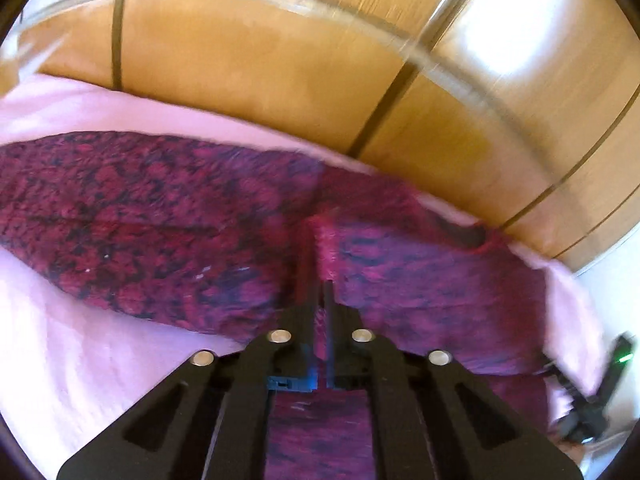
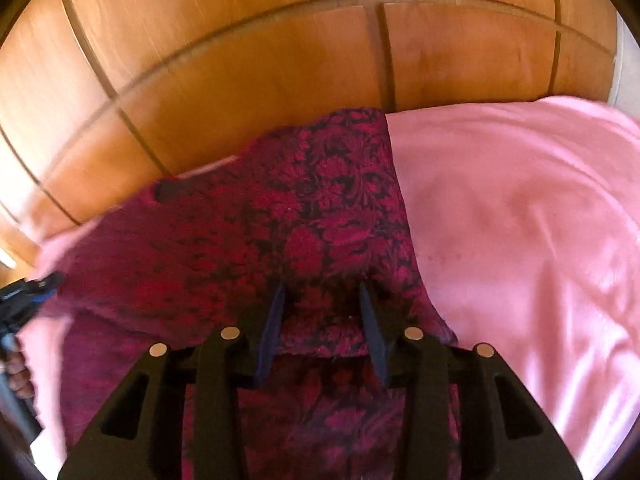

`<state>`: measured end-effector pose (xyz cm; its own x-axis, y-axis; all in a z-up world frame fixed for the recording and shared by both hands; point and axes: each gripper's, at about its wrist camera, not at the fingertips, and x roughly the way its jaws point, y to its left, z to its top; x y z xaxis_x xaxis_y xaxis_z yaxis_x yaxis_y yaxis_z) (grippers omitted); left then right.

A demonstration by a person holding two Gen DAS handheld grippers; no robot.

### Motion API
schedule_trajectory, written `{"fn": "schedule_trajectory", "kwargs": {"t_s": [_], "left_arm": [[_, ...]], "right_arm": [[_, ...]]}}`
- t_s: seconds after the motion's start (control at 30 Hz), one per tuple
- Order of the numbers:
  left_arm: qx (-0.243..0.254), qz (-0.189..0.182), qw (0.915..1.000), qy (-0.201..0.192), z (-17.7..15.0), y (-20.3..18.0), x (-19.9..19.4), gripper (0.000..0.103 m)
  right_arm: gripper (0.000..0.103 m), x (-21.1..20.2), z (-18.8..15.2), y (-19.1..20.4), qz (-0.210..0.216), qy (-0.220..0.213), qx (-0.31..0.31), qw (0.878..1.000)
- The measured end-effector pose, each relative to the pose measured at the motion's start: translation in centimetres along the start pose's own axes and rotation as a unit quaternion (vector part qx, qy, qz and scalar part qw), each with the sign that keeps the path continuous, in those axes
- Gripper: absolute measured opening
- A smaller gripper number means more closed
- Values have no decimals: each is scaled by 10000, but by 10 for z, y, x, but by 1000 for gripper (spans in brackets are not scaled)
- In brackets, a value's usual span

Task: Fold small clothes

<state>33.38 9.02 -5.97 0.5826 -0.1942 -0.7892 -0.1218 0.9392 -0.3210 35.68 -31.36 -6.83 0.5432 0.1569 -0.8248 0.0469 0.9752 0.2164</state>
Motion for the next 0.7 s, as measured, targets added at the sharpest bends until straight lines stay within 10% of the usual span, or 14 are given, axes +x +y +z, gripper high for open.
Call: {"fn": "schedule_trajectory", "kwargs": {"t_s": [0.3,0.43,0.7], "left_arm": [[-198,291,9988,-333,-14,9,-6,3],[-295,22,9956,-892,-21,14,-50,3],[957,-401,9916,-778,-40,-45,-51,3]], "right_arm": [[40,-2,-6,7,-318,-242,-168,9991],[70,-19,-1,14,-373,-297,-297,9984],[74,-24,21,57,-208,-508,-742,9957]]}}
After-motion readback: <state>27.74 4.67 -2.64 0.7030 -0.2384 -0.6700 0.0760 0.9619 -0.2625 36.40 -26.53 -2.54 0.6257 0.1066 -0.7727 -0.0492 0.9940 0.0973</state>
